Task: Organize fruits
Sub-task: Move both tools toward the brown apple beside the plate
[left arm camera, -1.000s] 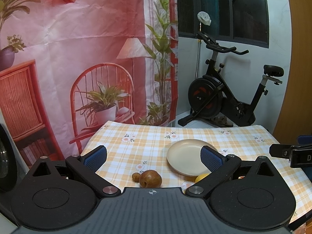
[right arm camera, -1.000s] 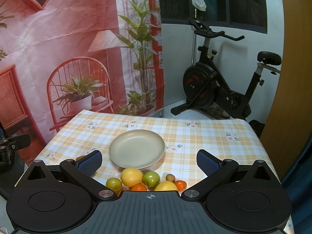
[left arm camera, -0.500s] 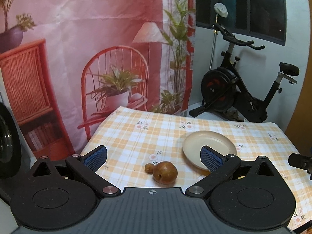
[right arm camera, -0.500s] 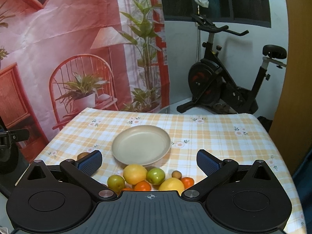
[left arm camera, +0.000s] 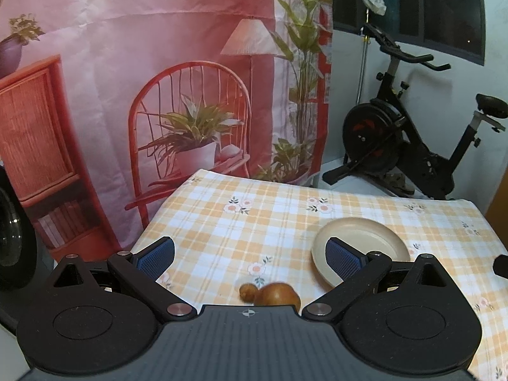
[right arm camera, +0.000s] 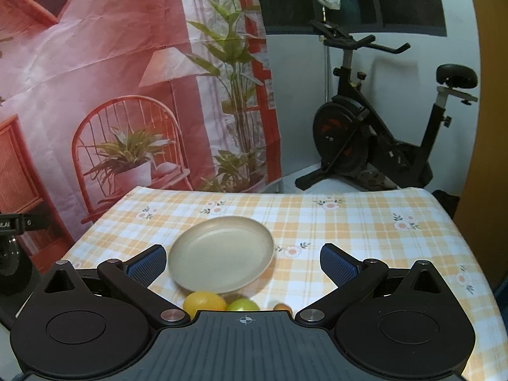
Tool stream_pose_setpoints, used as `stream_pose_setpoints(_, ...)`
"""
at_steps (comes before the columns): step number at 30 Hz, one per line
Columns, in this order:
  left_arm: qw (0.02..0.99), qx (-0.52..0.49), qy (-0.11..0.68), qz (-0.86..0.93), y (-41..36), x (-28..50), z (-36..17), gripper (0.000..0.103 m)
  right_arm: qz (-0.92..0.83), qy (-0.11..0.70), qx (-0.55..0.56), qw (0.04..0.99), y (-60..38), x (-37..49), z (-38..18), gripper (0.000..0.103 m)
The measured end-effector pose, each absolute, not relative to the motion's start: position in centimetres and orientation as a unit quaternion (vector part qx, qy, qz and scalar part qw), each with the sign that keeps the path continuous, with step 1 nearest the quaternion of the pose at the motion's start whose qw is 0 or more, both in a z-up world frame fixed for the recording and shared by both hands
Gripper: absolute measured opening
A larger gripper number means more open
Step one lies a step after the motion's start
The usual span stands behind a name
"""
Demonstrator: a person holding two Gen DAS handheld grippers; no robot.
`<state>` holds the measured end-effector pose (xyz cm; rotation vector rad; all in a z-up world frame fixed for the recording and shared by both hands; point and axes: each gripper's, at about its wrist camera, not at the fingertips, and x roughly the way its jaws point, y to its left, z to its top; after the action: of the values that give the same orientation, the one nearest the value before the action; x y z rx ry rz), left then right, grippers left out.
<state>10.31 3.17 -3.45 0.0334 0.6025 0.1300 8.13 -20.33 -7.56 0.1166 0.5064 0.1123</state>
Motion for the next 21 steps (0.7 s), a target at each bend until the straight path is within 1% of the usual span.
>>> stream_pose_setpoints(3,0.950,0.013,0.304,0.071,3.4,11.8,-3.3,0.093,0.065,0.258,0.057,0.962,-21.1,10.2,-8.0,0.103)
stream_pose_setpoints(8,0.953,-0.029,0.287,0.088,4.8,11.8,-2.8,0.093,0.082,0.255,0.043,0.962,-20.9,12.6,-8.1,0.103)
stream_pose_setpoints(12,0.947,-0.066,0.304,0.081,6.0,12.1,-3.7,0.093,0.094,0.253,0.024,0.963,-19.7,13.2,-8.7,0.103)
stream_pose_setpoints(15,0.944,-0.072,0.315,0.072,7.2,12.4,-4.9,0.093,0.105,0.273,0.029,0.956,-18.4,13.4,-9.9,0.103)
stream_pose_setpoints(21,0.941,-0.070,0.325,0.055,10.4,13.5,-6.6,0.086,0.123,0.298,0.007,0.946,-13.5,14.2,-11.3,0.103)
